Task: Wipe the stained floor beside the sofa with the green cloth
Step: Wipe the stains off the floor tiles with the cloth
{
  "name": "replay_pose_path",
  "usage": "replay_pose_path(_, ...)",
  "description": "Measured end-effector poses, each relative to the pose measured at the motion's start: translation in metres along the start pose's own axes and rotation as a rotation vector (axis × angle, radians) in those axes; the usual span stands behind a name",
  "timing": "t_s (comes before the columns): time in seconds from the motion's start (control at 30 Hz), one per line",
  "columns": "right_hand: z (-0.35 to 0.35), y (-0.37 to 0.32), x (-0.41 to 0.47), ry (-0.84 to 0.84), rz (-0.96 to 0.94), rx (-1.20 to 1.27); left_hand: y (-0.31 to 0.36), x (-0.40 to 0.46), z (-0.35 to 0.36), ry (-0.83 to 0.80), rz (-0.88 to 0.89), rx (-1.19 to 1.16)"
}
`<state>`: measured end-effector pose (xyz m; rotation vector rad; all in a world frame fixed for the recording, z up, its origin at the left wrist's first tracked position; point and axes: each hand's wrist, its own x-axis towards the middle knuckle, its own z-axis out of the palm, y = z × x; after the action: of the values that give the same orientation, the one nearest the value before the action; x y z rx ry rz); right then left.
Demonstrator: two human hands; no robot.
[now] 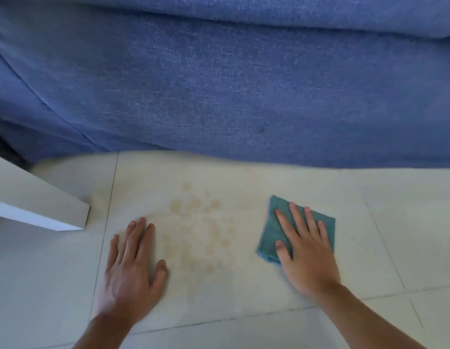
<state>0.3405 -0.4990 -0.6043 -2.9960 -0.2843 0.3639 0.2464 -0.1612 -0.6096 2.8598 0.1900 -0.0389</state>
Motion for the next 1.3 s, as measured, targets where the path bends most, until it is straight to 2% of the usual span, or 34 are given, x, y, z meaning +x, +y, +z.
replay_pose_path(0.07, -0.010, 0.011, 0.044, 0.031, 0.246, 0.038, -0.001, 0.001, -0.002, 0.008, -0.001, 0.002)
replay_pose_path(0.1, -0.018, -0.005, 0.073, 0.029, 0.328, 0.094, -0.002, 0.002, -0.002, 0.006, 0.003, 0.008)
replay_pose_path(0.13, -0.019, -0.024, 0.088, 0.021, 0.318, 0.091, -0.001, 0.001, -0.002, 0.004, 0.009, 0.013)
replay_pose_path(0.2, -0.004, -0.048, 0.077, 0.041, 0.070, 0.034, -0.001, 0.001, 0.001, 0.006, 0.012, 0.015)
replay_pose_path(0.27, 0.001, -0.027, 0.033, 0.004, -0.093, -0.006, -0.001, -0.001, 0.001, -0.004, 0.007, 0.022)
replay_pose_path(0.3, -0.003, -0.011, 0.027, -0.006, -0.062, -0.016, -0.001, -0.002, 0.000, -0.007, -0.001, 0.014)
replay_pose_path(0.37, -0.014, -0.001, 0.059, 0.008, 0.158, 0.009, -0.002, -0.001, -0.002, 0.006, -0.004, -0.002)
replay_pose_path(0.4, -0.019, -0.017, 0.085, 0.015, 0.241, 0.057, -0.003, 0.000, -0.002, 0.009, -0.002, -0.001)
replay_pose_path(0.43, -0.022, -0.040, 0.102, 0.007, 0.238, 0.067, -0.002, 0.000, -0.002, 0.009, 0.001, 0.004)
replay_pose_path(0.5, -0.011, -0.072, 0.095, 0.016, -0.017, 0.006, 0.000, 0.000, -0.001, 0.009, 0.009, -0.003)
replay_pose_path(0.57, -0.004, -0.055, 0.054, -0.027, -0.253, -0.037, 0.000, -0.001, -0.001, 0.009, -0.001, 0.001)
replay_pose_path(0.6, -0.005, -0.032, 0.042, -0.035, -0.247, -0.048, 0.000, -0.001, -0.002, -0.002, -0.003, 0.003)
replay_pose_path(0.67, -0.016, -0.009, 0.062, -0.010, -0.050, -0.049, 0.000, -0.001, -0.003, 0.001, -0.008, -0.001)
replay_pose_path(0.73, -0.021, -0.040, 0.106, 0.014, 0.133, 0.014, -0.001, -0.001, -0.002, 0.004, -0.016, -0.001)
replay_pose_path(0.77, -0.020, -0.064, 0.113, 0.004, 0.119, 0.021, -0.002, -0.002, -0.001, 0.004, -0.012, -0.008)
replay_pose_path(0.83, -0.004, -0.091, 0.086, 0.005, -0.104, -0.016, -0.003, -0.001, -0.001, 0.023, -0.008, -0.034)
replay_pose_path(0.9, 0.003, -0.066, 0.026, -0.026, -0.266, -0.036, -0.002, -0.001, -0.002, 0.016, -0.016, -0.033)
replay_pose_path(0.93, 0.005, -0.042, 0.005, -0.006, -0.215, -0.045, -0.001, 0.000, -0.002, 0.012, -0.018, -0.033)
replay_pose_path(1.0, 0.002, -0.011, 0.002, 0.019, 0.081, -0.030, -0.001, 0.000, -0.002, 0.023, -0.018, -0.041)
replay_pose_path(1.07, -0.001, -0.037, 0.029, 0.028, 0.316, 0.047, -0.002, 0.000, -0.002, 0.033, -0.021, -0.039)
replay_pose_path(1.1, -0.001, -0.065, 0.033, 0.021, 0.311, 0.067, -0.001, 0.000, -0.001, 0.031, -0.018, -0.036)
replay_pose_path(1.17, 0.016, -0.107, 0.004, 0.017, 0.026, 0.028, -0.001, 0.000, 0.000, 0.028, -0.010, -0.044)
replay_pose_path(1.2, 0.023, -0.110, -0.022, -0.002, -0.157, 0.022, -0.002, -0.001, -0.001, 0.027, -0.001, -0.052)
replay_pose_path(1.23, 0.021, -0.099, -0.045, -0.038, -0.258, 0.019, -0.004, -0.002, -0.003, 0.020, 0.013, -0.059)
replay_pose_path(1.3, 0.020, -0.063, -0.057, -0.026, -0.213, -0.016, -0.013, -0.007, -0.007, -0.010, 0.046, -0.052)
